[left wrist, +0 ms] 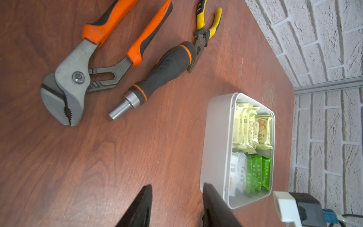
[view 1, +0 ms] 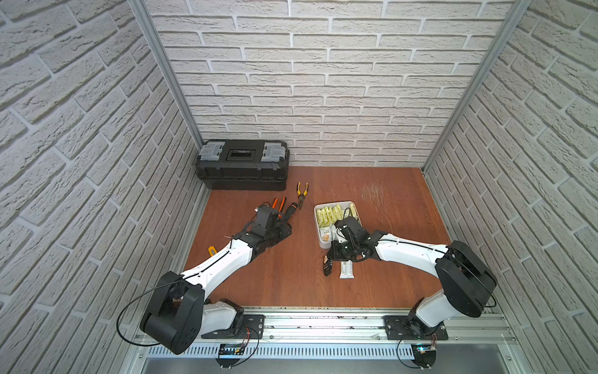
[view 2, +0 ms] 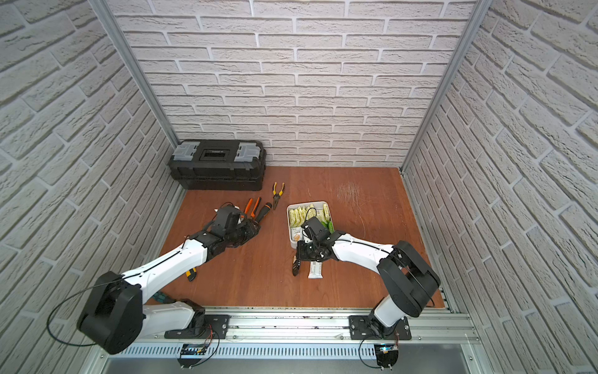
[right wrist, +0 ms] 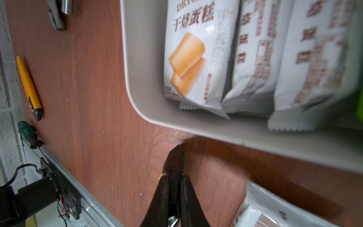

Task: Take the cookies out of the storage box
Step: Place the cookie at the center of the board, then pick up the cookie from the storage box.

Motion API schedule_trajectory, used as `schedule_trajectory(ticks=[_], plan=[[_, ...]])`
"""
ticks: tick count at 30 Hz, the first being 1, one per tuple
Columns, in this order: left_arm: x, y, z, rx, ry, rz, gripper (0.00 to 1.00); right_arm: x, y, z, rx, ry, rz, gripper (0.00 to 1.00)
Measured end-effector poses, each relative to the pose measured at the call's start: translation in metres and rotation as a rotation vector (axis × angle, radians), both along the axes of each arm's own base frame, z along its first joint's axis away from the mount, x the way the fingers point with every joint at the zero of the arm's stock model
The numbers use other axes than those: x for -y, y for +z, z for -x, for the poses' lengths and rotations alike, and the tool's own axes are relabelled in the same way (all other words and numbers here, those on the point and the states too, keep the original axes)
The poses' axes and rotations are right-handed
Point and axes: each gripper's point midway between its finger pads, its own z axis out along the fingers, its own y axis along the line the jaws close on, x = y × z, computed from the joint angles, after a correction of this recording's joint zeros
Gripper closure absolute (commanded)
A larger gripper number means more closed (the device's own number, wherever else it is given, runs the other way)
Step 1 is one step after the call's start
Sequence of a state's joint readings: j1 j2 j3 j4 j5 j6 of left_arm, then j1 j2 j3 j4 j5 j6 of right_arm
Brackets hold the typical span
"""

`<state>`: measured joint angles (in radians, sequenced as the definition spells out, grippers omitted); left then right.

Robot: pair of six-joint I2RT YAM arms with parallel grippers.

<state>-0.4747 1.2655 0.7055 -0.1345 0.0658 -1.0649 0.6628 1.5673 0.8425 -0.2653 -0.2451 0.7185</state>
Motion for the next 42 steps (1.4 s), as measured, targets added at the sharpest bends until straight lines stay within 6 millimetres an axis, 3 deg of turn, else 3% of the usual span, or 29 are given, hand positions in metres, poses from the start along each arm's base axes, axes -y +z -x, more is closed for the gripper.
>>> schedule_trajectory(ticks=[4,8,16,22,26,31,42], plan=[[0.004,0.0,0.002,0.009,-0.005,-0.018,0.5,0.012,-0.006,0.0,0.008,-0.005,0.066,0.65],[0.015,-0.005,0.006,0.003,-0.027,-0.036,0.48,0.027,0.001,0.003,0.03,-0.012,0.131,0.57],[0.059,-0.012,-0.007,-0.015,-0.114,-0.02,0.47,0.032,0.067,-0.014,0.185,-0.033,0.126,0.58],[0.084,-0.017,-0.015,-0.023,-0.176,0.018,0.45,0.029,0.084,-0.035,0.218,-0.072,0.127,0.62],[0.091,-0.029,-0.014,-0.045,-0.209,0.025,0.45,0.015,0.084,-0.06,0.198,-0.072,0.126,0.62],[0.099,-0.038,-0.014,-0.065,-0.239,0.044,0.47,0.007,0.07,-0.081,0.138,-0.061,0.133,0.63],[0.115,-0.029,-0.025,-0.059,-0.266,0.092,0.59,0.012,0.035,-0.083,0.001,-0.062,0.122,0.62]])
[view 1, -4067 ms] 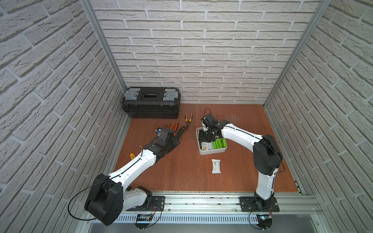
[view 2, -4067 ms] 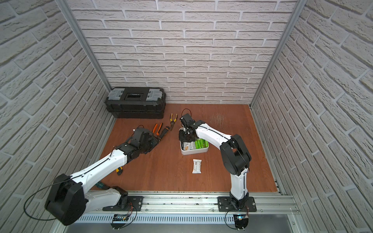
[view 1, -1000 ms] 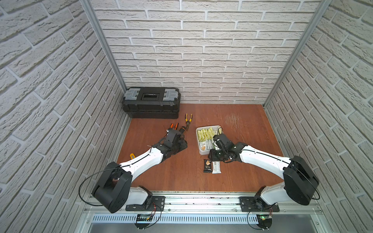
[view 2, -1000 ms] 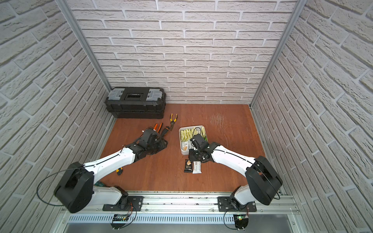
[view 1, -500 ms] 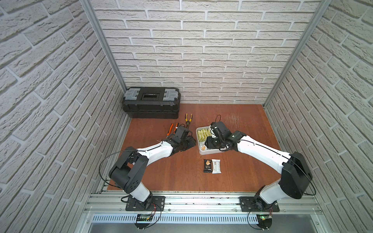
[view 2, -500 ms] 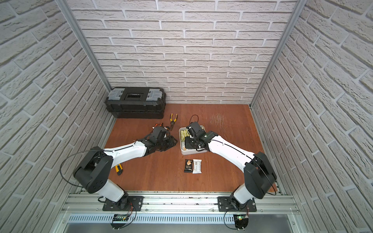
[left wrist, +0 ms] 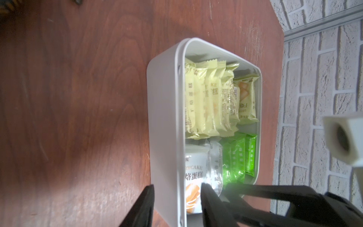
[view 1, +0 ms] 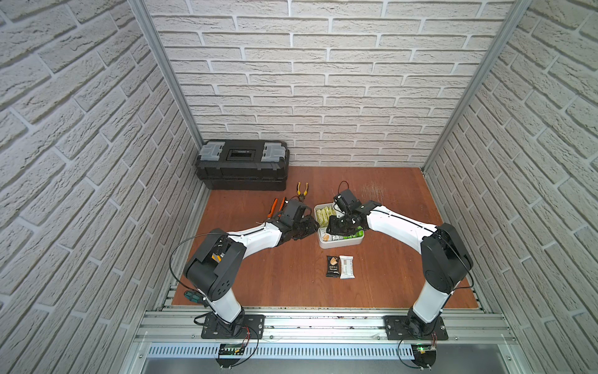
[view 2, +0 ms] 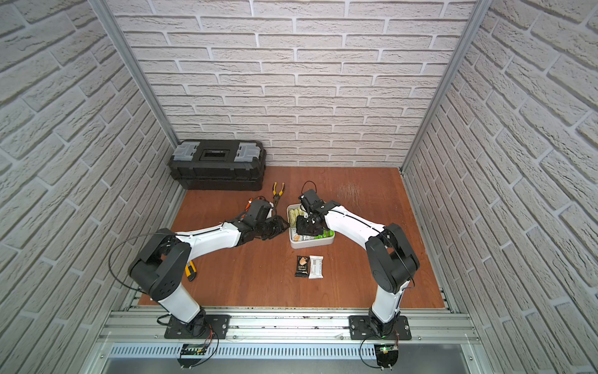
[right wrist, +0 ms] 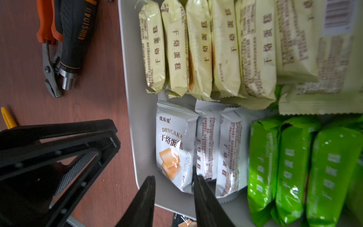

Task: Take the cookies out of the storage box
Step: Pick up the cookie from the storage box.

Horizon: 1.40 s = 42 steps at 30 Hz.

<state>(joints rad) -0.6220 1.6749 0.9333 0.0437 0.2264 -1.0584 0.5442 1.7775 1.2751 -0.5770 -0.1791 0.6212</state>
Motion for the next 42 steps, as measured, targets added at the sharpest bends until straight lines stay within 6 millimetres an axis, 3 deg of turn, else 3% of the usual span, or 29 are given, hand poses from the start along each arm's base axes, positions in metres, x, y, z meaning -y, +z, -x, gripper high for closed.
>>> schedule_trajectory(ticks=[11,27,36,42], plan=[[0.001,-0.011,-0.007,-0.036,-0.007,-0.019,0.7,0.0,-0.02,-0.004,-0.04,-0.006,-0.015,0.63],[0.004,-0.012,-0.012,-0.041,-0.022,-0.027,0.75,-0.009,-0.034,-0.012,-0.044,0.001,-0.074,0.67],[0.005,-0.01,-0.012,-0.04,-0.034,-0.023,0.77,-0.015,-0.035,-0.015,-0.032,0.015,-0.11,0.86],[0.005,-0.01,-0.011,-0.037,-0.046,-0.029,0.74,-0.016,-0.035,-0.015,-0.027,0.023,-0.113,0.93]])
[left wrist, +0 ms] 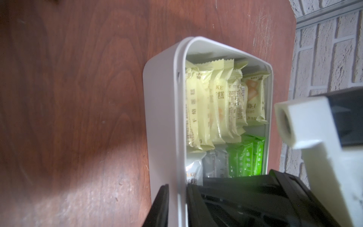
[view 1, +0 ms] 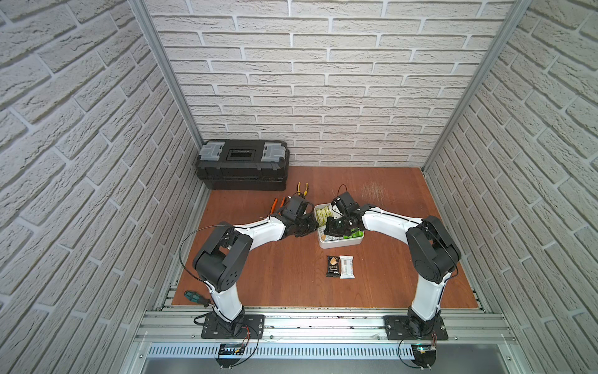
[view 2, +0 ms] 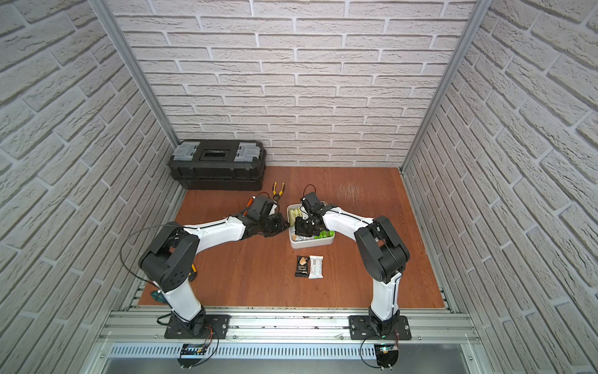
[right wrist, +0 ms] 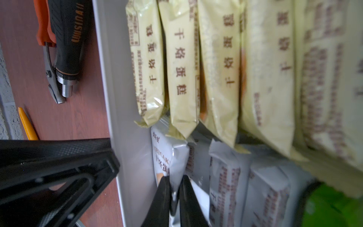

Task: Take the cookies out of the storage box
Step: Pick up the cookie from the storage box.

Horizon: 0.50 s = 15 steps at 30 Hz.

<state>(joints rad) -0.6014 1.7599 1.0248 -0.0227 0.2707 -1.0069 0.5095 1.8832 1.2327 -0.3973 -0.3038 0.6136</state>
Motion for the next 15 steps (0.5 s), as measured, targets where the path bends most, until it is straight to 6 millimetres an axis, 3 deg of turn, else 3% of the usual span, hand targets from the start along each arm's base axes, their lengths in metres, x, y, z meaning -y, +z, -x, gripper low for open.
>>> schedule_trajectory(ticks=[8,15], plan=[[-0.006,-0.005,0.003,-0.011,-0.004,-0.037,0.54,0.005,0.01,0.003,0.02,-0.008,0.006,0.95],[-0.014,0.01,0.002,0.024,0.028,-0.055,0.51,0.016,0.055,0.007,0.1,-0.028,-0.021,0.95]])
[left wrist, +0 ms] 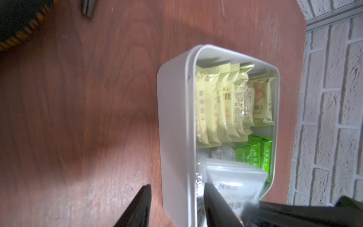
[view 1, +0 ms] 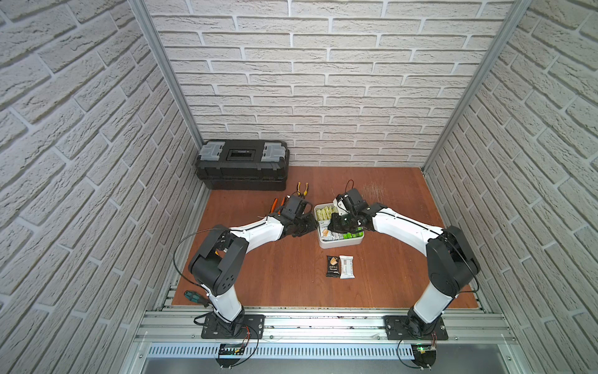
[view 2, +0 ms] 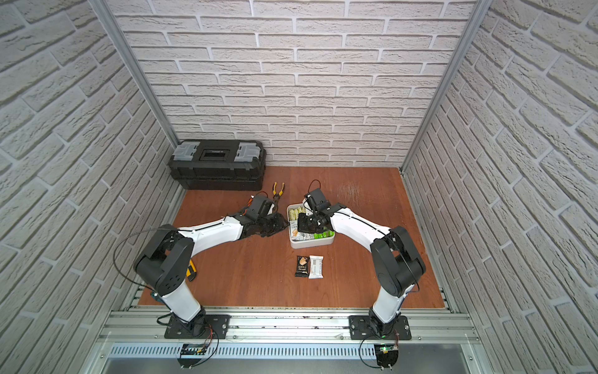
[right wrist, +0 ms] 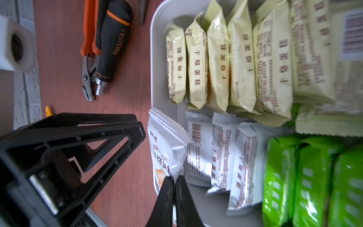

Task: Take the cookies out of the storage box
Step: Pick up the cookie from the storage box, then place the cookie at the center of the board.

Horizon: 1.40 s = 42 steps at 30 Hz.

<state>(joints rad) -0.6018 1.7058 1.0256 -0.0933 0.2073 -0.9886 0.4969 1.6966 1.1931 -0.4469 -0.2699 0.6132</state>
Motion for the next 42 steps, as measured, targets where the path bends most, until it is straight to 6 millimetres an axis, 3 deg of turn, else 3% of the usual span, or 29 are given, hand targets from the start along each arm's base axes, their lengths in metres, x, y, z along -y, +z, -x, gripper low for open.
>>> schedule_trajectory(ticks=[5,11,15,21,27,36,42], plan=[[0.001,0.012,-0.001,0.018,0.012,-0.004,0.53,0.028,0.026,0.014,0.039,-0.046,0.007,0.96],[0.011,0.022,-0.002,0.019,-0.002,-0.037,0.63,0.089,0.041,0.049,0.049,-0.145,0.049,0.96],[0.012,0.016,0.0,-0.006,-0.001,-0.085,0.67,0.115,0.031,0.085,-0.004,-0.184,0.104,0.97],[0.004,-0.009,0.013,-0.086,-0.001,-0.19,0.65,0.138,-0.007,0.137,-0.134,-0.248,0.158,0.96],[0.003,-0.02,0.017,-0.107,-0.018,-0.238,0.64,0.139,-0.038,0.157,-0.23,-0.271,0.155,0.97],[0.005,-0.019,0.017,-0.078,-0.028,-0.259,0.64,0.132,-0.04,0.148,-0.206,-0.259,0.123,0.97],[0.006,-0.012,0.015,-0.05,-0.032,-0.289,0.63,0.131,-0.053,0.151,-0.226,-0.233,0.127,0.96]])
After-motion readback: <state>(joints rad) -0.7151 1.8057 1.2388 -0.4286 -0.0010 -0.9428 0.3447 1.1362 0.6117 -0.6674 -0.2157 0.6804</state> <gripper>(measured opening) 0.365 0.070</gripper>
